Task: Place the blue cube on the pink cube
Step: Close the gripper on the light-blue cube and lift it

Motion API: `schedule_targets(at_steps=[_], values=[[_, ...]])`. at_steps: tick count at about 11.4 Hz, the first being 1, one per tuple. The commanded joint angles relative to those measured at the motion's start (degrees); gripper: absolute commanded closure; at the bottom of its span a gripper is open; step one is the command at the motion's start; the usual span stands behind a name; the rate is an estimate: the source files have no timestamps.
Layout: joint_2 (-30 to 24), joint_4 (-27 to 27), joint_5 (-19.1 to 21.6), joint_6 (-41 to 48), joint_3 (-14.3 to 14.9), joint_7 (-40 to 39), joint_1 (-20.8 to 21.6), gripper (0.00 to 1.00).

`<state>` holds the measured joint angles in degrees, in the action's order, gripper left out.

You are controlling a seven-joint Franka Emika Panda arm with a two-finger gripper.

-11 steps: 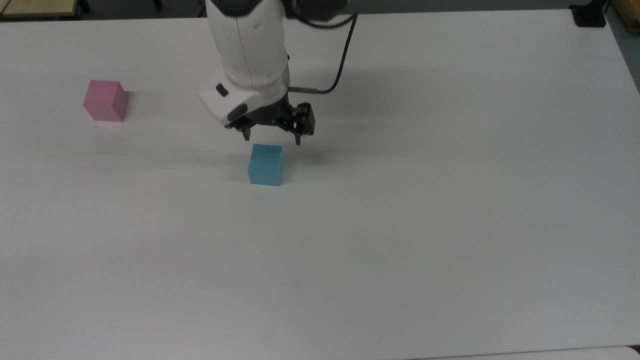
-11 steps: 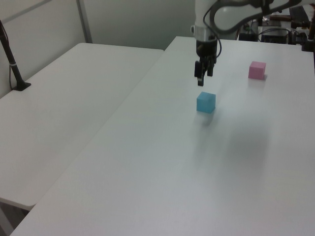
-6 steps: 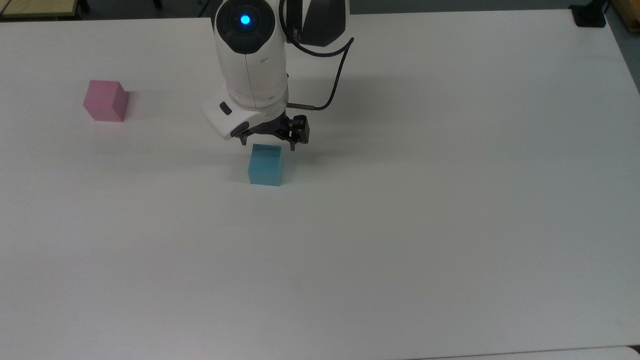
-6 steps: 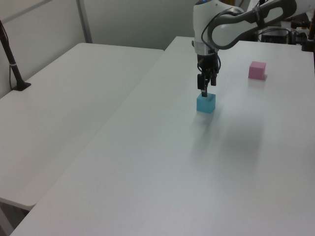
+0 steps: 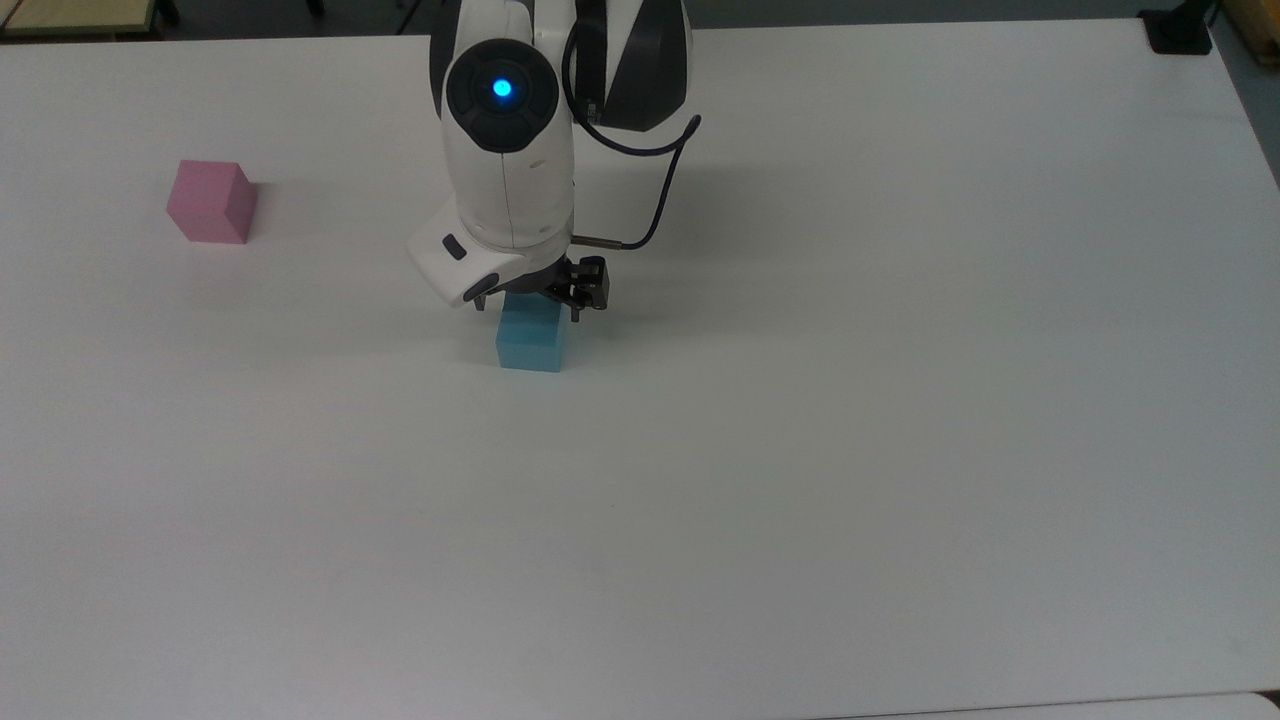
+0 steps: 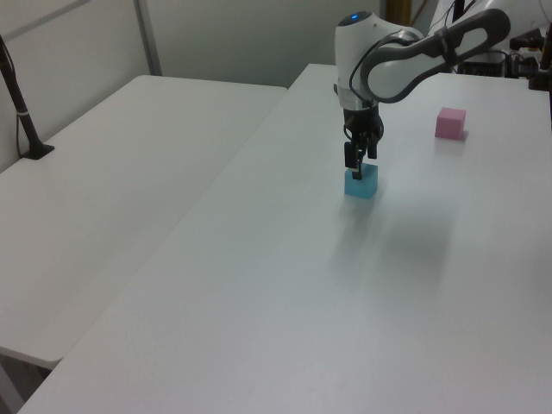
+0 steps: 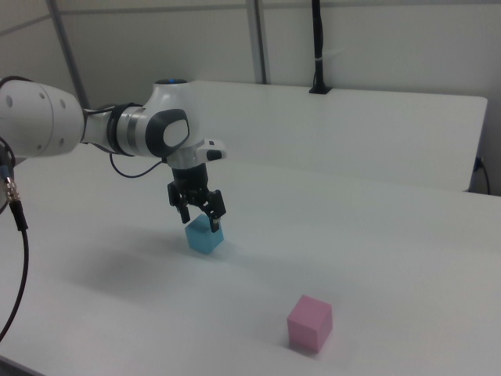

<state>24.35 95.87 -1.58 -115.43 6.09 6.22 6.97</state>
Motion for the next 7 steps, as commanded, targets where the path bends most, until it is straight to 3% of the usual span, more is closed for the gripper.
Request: schedule_targets(at_steps=[1,2,3,4,6,7], values=[[0.3,1.6,-1.9,-1.8,0.2,1.5,0.5,0.00],[0.3,1.7,-1.9,-1.7,0.2,2.4,0.5,0.11],[0.3,1.7,-1.9,-1.6,0.0,4.0,0.5,0.45],[0.3,1.7,-1.8,-1.4,-1.2,5.9,0.3,0.69],[0.0,1.5,-1.8,-0.8,-1.8,8.7,0.2,0.90],[-0.7,1.4,-1.8,0.5,-1.8,8.0,0.1,0.90]])
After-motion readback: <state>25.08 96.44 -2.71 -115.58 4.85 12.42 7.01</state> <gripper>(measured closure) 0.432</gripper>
